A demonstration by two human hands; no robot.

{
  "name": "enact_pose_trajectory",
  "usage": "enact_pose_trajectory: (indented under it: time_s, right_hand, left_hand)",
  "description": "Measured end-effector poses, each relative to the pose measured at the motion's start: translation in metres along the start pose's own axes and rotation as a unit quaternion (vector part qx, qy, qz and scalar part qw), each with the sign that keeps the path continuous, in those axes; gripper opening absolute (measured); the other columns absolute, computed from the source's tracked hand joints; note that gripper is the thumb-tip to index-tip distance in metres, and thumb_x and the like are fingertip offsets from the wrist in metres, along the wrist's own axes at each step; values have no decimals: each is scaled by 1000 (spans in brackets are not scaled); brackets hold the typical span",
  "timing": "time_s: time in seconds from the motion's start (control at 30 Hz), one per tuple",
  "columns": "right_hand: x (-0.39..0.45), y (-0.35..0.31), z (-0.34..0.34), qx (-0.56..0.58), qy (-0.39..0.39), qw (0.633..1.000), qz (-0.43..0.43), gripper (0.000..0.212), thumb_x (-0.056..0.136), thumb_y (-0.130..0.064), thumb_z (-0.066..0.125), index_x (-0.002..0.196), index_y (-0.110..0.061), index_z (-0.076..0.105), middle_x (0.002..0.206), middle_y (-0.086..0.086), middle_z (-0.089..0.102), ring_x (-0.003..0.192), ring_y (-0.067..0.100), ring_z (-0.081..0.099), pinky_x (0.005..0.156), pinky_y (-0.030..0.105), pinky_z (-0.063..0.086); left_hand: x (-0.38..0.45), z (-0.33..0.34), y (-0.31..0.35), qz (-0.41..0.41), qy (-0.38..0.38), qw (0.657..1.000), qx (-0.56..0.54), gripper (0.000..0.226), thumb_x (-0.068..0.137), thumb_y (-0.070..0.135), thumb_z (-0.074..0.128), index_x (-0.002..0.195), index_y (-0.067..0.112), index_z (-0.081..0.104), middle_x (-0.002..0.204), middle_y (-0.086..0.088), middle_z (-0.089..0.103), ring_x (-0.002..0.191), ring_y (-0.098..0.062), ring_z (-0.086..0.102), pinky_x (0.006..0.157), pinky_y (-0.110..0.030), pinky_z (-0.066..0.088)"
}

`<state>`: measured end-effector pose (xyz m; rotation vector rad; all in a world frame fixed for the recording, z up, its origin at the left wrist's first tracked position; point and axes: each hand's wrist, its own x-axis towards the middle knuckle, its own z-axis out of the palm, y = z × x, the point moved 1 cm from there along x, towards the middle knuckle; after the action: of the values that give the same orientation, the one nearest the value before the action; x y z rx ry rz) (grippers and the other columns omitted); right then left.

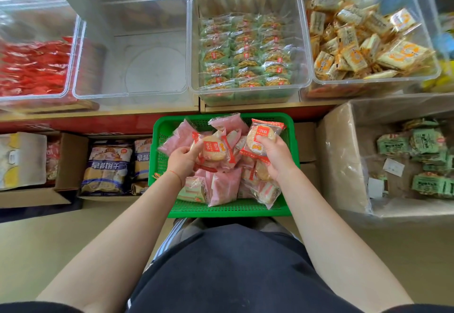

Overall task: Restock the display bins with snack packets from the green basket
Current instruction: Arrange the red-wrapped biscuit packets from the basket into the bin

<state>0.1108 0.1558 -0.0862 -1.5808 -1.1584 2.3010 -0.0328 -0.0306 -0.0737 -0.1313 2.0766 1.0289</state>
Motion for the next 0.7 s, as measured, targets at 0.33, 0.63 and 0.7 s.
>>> enact_pose_trajectory:
  time_s: [0.33,0.63,0.7]
  right_hand:
    - [-9,2,35,41,-5,999,11,36,93,-32,63,125,-15,62,112,9,72,103,25,69,90,39,56]
    - [-42,21,109,3,-129,992,15,42,87,-13,72,126,-11,56,113,15,70,101,31,70,85,46,57]
    - [-52,26,133,-9,-138,990,25,41,85,-10,74,122,-11,57,109,14,71,99,31,70,81,47,58]
  left_hand:
    - [6,-39,-6,8,116,991,-65,29,86,41,66,83,12,66,76,-2,68,70,-19,62,68,-42,58]
    - [0,-96,-4,-26,-152,959,-239,24,91,3,60,114,8,55,108,-13,70,87,-23,72,66,-36,60]
    - [2,-116,-6,-21,-193,946,-261,32,91,-1,58,121,10,55,110,-13,70,92,-25,71,67,-38,61]
